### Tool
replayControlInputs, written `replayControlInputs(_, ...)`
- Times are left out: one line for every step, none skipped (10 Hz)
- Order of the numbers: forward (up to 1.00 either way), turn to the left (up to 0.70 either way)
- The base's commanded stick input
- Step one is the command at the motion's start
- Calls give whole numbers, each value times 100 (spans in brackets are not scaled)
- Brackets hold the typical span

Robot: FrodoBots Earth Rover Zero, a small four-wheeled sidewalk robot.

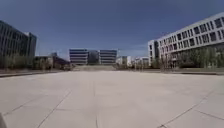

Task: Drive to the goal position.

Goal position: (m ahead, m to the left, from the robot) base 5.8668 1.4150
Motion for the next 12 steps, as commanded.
replayControlInputs(9, -5)
replayControlInputs(9, -5)
replayControlInputs(9, -5)
replayControlInputs(9, -5)
replayControlInputs(9, -5)
replayControlInputs(9, -5)
replayControlInputs(9, -5)
replayControlInputs(9, -5)
replayControlInputs(9, -5)
replayControlInputs(9, -5)
replayControlInputs(9, -5)
replayControlInputs(9, -5)
